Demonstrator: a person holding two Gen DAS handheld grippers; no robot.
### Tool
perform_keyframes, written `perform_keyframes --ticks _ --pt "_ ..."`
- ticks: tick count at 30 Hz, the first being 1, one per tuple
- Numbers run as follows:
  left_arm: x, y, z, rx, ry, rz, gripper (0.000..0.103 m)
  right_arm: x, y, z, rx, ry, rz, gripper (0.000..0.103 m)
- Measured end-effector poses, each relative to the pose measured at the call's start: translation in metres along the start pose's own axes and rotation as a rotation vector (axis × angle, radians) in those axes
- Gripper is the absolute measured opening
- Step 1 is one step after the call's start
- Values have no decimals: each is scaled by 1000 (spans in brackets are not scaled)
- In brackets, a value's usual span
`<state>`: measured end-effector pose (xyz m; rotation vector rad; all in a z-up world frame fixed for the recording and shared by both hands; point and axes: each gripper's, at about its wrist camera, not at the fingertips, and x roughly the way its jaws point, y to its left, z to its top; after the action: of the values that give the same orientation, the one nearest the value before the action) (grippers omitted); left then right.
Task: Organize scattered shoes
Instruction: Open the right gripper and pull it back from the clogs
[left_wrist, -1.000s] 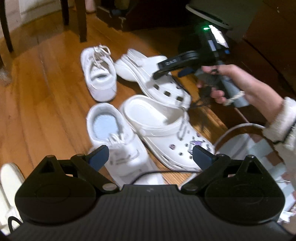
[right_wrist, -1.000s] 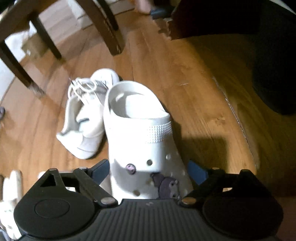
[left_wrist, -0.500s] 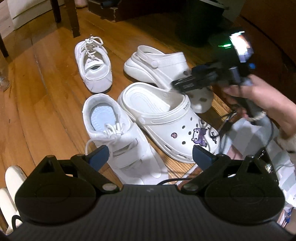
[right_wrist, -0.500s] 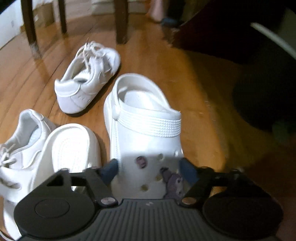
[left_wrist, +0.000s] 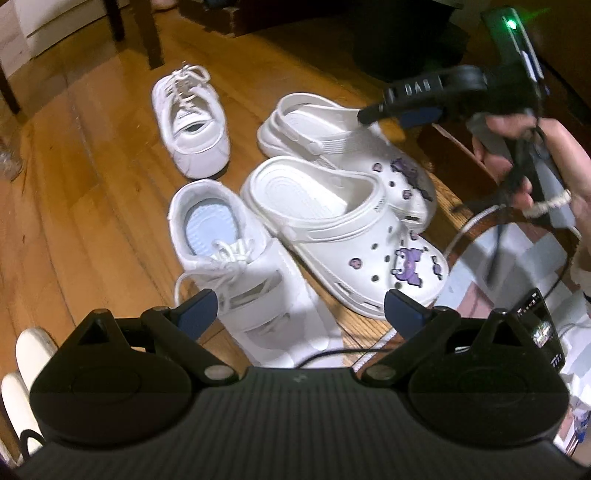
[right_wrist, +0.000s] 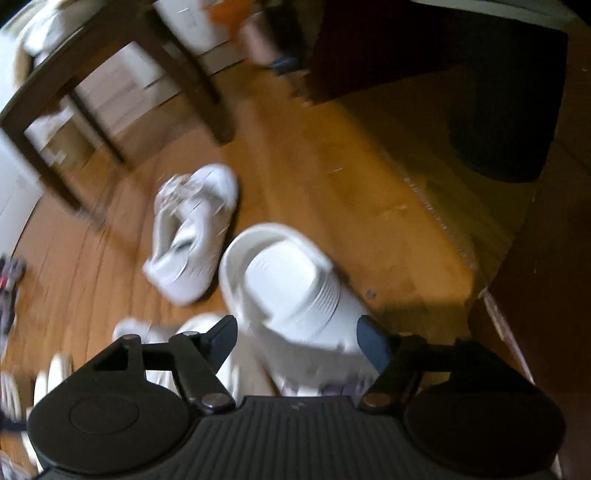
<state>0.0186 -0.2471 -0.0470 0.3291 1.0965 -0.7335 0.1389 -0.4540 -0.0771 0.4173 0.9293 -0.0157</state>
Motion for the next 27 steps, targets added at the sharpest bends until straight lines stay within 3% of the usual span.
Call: perform_keyframes --ticks 2,6,7,8,10,17,19,22,24,26,27 --pt "1 4 0 -19 4 4 98 2 0 0 4 0 -21 77" --pt "2 6 -1 -24 8 15 98 6 0 1 13 -1 -64 47" --pt "3 7 -1 -26 9 18 98 7 0 1 15 -1 -75 28" --pt "3 9 -1 -36 10 20 98 9 0 1 17 -2 -85 20" --pt "4 14 -1 -56 13 25 98 11 0 1 21 -2 -107 17" --pt "-5 41 -3 -167 -27 68 98 6 -5 -3 60 13 -166 17" --pt "-9 50 -4 -202 -43 83 98 1 -2 -11 44 37 -238 17" --pt "-14 64 -5 -255 -66 106 98 -6 2 -17 132 37 -279 25" --pt "-18 72 -6 -290 -82 121 98 -27 14 -21 180 -36 -207 42" --pt "-22 81 -7 -325 -98 135 98 -55 44 -27 178 -112 -47 62" --pt "-23 86 -7 -343 -106 143 98 -62 52 -31 184 -126 4 65"
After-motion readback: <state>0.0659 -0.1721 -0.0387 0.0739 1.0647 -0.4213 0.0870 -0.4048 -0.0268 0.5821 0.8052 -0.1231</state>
